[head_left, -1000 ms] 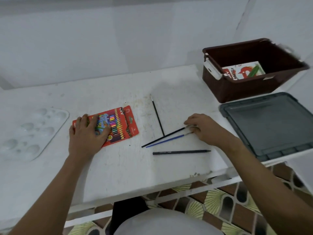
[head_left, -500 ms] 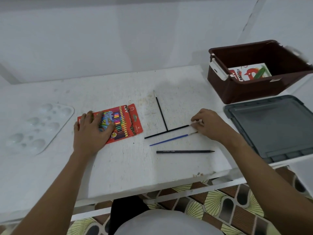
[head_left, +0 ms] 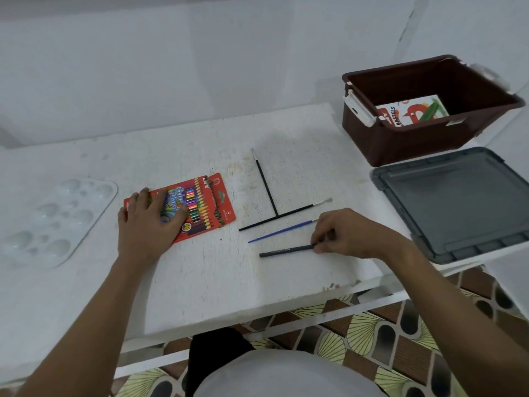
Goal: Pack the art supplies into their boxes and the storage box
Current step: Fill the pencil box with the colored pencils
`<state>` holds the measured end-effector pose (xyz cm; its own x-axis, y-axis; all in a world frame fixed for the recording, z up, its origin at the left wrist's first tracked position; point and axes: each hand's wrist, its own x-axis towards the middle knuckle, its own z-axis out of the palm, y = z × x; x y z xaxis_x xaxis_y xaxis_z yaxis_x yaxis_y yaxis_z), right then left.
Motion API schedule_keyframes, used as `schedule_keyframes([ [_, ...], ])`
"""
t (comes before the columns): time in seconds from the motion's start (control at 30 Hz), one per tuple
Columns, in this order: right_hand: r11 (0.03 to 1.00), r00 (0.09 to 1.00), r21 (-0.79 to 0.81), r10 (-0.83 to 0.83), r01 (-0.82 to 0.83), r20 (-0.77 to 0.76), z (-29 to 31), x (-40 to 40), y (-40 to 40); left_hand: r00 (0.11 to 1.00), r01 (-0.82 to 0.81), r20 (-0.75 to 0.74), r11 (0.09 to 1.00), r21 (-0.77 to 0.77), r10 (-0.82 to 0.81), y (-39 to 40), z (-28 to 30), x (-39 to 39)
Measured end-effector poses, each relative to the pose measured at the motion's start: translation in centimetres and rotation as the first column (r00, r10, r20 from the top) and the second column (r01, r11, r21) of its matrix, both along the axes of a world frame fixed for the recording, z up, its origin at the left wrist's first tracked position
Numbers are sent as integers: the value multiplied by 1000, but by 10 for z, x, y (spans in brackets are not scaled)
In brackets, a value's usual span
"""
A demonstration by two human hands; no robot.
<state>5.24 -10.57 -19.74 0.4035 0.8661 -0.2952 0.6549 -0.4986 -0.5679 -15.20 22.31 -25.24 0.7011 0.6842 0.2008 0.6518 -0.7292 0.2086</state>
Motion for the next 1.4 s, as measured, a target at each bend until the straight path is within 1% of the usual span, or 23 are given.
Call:
schedule_keyframes([
  [0.13,997,1000,73,-8,8,11,7,2,10,1000,2,3,1000,-8,-2,2,-1,0],
  [0.27,987,999,160,-27,23,23,16,10,35,999,7,-31,1000,-25,-8,5,-5,-2],
  [0.37,981,996,191,-49,34,74,17,17,63,998,19,-55,998,-59,-22,5,-4,-5],
  [0.53,983,975,182,-13,-28,222,11,22,111,997,77,0,994,-79,-77,-4,1,-23],
  [0.7,990,951,109,52,-89,305,4,19,136,994,106,28,991,-84,-104,-5,1,-31],
  [0.97,991,952,105,52,-87,303,-1,25,136,996,85,14,992,-90,-84,-5,1,-31],
  [1.13,986,955,149,32,-79,296,-3,21,145,996,90,21,991,-101,-88,-5,1,-31],
  [1.3,973,944,175,87,-148,317,-8,10,157,995,99,23,990,-102,-97,-3,0,-31],
  [1.4,966,939,198,93,-165,332,-11,3,167,995,99,29,990,-105,-96,-3,0,-30],
])
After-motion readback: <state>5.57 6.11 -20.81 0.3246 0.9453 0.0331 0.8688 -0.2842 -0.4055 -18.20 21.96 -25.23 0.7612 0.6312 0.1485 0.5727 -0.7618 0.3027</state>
